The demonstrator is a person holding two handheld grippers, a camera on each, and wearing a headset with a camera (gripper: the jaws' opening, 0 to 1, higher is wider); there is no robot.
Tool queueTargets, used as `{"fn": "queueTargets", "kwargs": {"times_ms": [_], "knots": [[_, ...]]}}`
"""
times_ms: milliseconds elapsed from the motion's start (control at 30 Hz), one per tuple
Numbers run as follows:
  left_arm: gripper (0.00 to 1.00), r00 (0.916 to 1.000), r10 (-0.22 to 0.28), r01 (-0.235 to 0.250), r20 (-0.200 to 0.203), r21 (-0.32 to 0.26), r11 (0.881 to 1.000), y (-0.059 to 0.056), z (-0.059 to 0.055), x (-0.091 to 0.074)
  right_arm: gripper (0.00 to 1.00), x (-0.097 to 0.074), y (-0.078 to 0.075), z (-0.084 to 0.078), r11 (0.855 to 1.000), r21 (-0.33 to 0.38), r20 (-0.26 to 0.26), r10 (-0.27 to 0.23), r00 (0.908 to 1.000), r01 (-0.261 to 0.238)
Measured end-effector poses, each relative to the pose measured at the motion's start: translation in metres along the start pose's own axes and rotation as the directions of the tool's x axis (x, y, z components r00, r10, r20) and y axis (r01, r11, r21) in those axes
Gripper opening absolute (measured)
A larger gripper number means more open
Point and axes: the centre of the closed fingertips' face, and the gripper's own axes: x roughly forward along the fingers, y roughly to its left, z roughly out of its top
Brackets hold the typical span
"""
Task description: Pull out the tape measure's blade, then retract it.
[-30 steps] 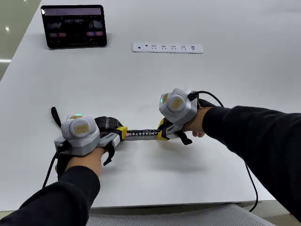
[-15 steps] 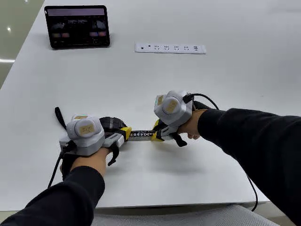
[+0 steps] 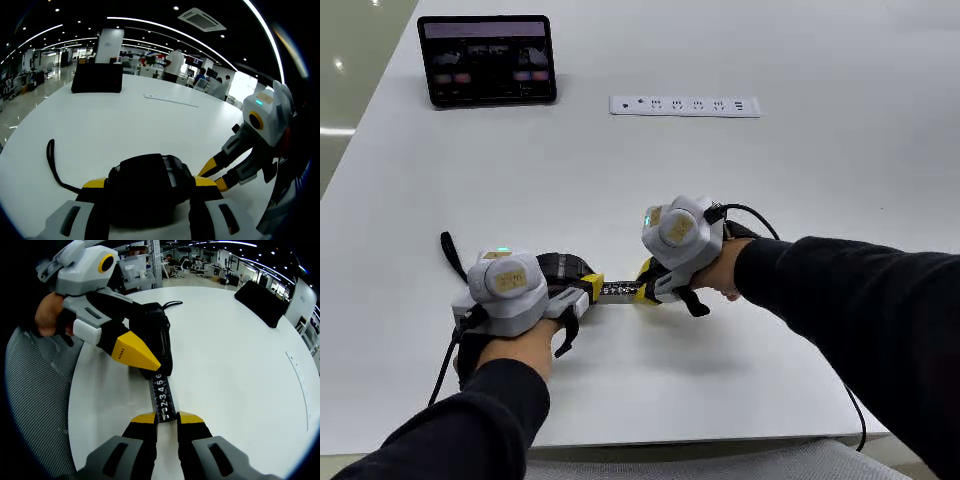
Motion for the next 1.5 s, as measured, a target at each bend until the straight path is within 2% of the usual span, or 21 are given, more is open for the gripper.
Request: {"fn": "queueTargets", "kwargs": {"times_ms": [933,1500], "knots": [[0.59,0.9998,-0.017,0.017,-0.002,-0.016,1.0,-0.002,0.0,0.0,0.11,0.021,0.007,0.032,1.0,-0.022,0.038,0.019,0.9991,-0.018],[0.59,0.9995,-0.03,0.03,-0.008,-0.019,0.999,-0.001,0.0,0.0,0.11,0.023,0.009,0.035,0.999,-0.033,0.048,0.039,0.9981,-0.038]]}}
